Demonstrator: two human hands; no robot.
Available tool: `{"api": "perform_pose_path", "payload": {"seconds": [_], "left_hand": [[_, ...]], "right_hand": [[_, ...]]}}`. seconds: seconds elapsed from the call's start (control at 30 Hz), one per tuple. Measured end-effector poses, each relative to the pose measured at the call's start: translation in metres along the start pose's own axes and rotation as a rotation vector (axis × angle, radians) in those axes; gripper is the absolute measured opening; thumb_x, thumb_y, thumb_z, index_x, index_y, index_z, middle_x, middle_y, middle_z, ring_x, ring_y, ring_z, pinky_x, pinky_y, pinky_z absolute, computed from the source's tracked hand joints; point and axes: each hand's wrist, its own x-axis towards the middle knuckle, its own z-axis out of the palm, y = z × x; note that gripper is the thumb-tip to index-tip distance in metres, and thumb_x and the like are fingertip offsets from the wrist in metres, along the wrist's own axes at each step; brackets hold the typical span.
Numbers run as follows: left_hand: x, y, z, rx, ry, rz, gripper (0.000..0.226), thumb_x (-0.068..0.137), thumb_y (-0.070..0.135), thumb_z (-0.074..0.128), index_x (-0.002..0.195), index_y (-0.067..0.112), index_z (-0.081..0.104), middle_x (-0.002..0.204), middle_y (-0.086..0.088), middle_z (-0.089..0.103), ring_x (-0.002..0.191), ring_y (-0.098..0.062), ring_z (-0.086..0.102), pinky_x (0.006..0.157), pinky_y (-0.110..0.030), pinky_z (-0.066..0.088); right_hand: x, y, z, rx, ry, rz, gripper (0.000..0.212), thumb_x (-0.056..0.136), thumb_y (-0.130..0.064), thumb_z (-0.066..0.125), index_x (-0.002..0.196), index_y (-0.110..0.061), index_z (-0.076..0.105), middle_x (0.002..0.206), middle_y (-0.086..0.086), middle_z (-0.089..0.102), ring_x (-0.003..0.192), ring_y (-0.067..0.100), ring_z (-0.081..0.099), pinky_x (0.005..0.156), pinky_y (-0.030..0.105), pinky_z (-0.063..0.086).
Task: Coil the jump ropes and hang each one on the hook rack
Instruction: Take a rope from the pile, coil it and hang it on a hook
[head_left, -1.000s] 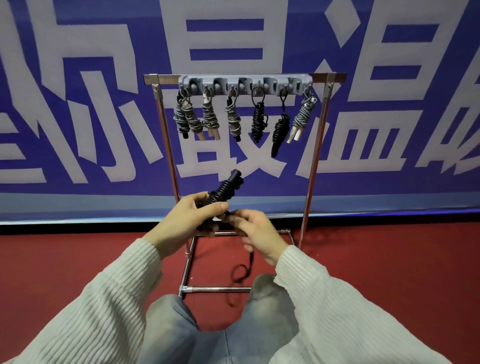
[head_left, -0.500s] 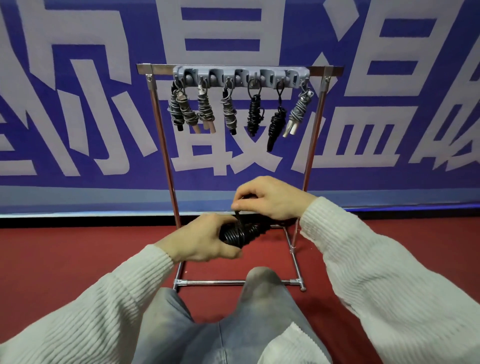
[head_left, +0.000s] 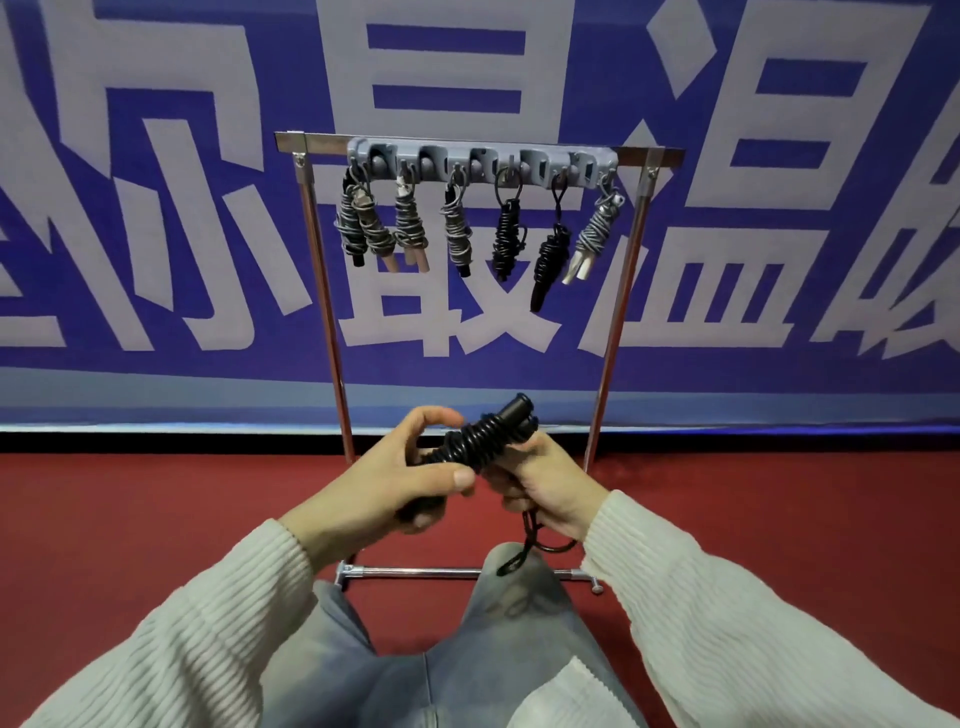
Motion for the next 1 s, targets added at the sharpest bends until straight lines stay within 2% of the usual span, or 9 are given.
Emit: {"api": "perform_pose_path", "payload": {"seconds": [0.1,0.2,0.33,0.43,0.53,0.6,0.7,0.87,1.0], "left_hand": [[0.000,-0.003,0.011,-0.166,-0.073,0.048,0.080,0.071,0.026,0.078,0.145,0.023,0.048,0.085,-0.020,0.053,0.046,-0.015,0.034,0.045,-0.022,0.025],[-0.001,0.002,0.009,-0.241,-0.098,0.111,0.065,0.076,0.027,0.075,0.137,0.013,0.056,0.084,-0.016,0.056,0.043,-0.011,0.035,0.041,-0.017,0.033],[-0.006,0.004,-0.004,-0.358,-0.114,0.144,0.065,0.067,0.037,0.091,0.117,0.005,0.066,0.082,-0.012,0.057,0.042,-0.006,0.035,0.039,-0.014,0.032],[-0.008,0.005,-0.006,-0.391,-0.076,0.123,0.056,0.064,0.028,0.091,0.108,0.006,0.065,0.081,-0.012,0.059,0.044,-0.006,0.033,0.040,-0.015,0.032],[0.001,0.007,-0.013,-0.480,0.114,0.065,0.053,0.066,0.021,0.081,0.110,0.006,0.057,0.080,-0.009,0.058,0.046,-0.007,0.034,0.039,-0.016,0.028],[0.009,0.007,-0.021,-0.251,0.291,0.048,0.043,0.072,0.018,0.083,0.108,0.007,0.061,0.082,-0.008,0.059,0.047,-0.008,0.038,0.040,-0.016,0.028],[0.018,-0.013,-0.032,0.486,0.436,0.043,0.041,0.079,0.025,0.085,0.115,0.026,0.066,0.093,0.003,0.070,0.050,-0.001,0.050,0.049,-0.014,0.038],[0.029,-0.037,-0.030,0.650,0.390,0.030,0.040,0.078,0.027,0.085,0.111,0.025,0.064,0.085,0.006,0.069,0.059,-0.008,0.061,0.053,-0.018,0.045],[0.036,-0.042,-0.021,0.699,0.294,-0.080,0.040,0.071,0.032,0.085,0.106,0.029,0.066,0.087,0.003,0.073,0.064,-0.011,0.063,0.061,-0.030,0.053]], "right_hand": [[0.003,-0.004,0.019,0.071,0.056,0.007,0.038,0.102,-0.006,0.045,0.071,-0.023,0.061,0.052,-0.004,0.050,0.044,0.006,0.037,0.046,0.021,0.020],[0.006,-0.008,0.031,0.088,0.039,0.002,0.047,0.101,-0.009,0.045,0.063,-0.030,0.061,0.052,-0.008,0.045,0.048,0.007,0.031,0.050,0.025,0.016],[0.007,-0.012,0.030,0.059,0.006,-0.071,0.034,0.106,-0.026,0.051,0.075,-0.022,0.065,0.058,-0.003,0.045,0.047,0.006,0.024,0.048,0.025,0.012],[0.007,-0.013,0.017,-0.088,0.010,-0.106,0.027,0.108,-0.030,0.049,0.095,-0.008,0.056,0.055,-0.005,0.032,0.045,0.006,0.024,0.042,0.020,0.019],[0.000,-0.009,0.004,-0.461,-0.009,-0.170,0.025,0.105,-0.035,0.051,0.087,-0.023,0.065,0.060,-0.004,0.043,0.054,0.010,0.038,0.052,0.026,0.034],[-0.006,-0.007,-0.006,-0.736,0.009,-0.178,0.028,0.100,-0.044,0.051,0.092,-0.027,0.072,0.068,0.003,0.055,0.062,0.015,0.051,0.064,0.039,0.045],[-0.007,-0.022,-0.014,-1.142,-0.037,-0.186,0.030,0.102,-0.045,0.050,0.090,-0.024,0.067,0.076,-0.004,0.066,0.072,0.018,0.062,0.073,0.045,0.052],[-0.012,-0.053,0.005,-1.652,-0.243,-0.274,0.026,0.104,-0.043,0.045,0.102,-0.024,0.063,0.081,-0.003,0.060,0.079,0.026,0.057,0.071,0.038,0.046],[-0.006,-0.076,0.006,-1.700,-0.337,-0.320,0.020,0.100,-0.043,0.054,0.098,-0.028,0.067,0.064,-0.009,0.046,0.068,0.021,0.048,0.061,0.034,0.035]]}}
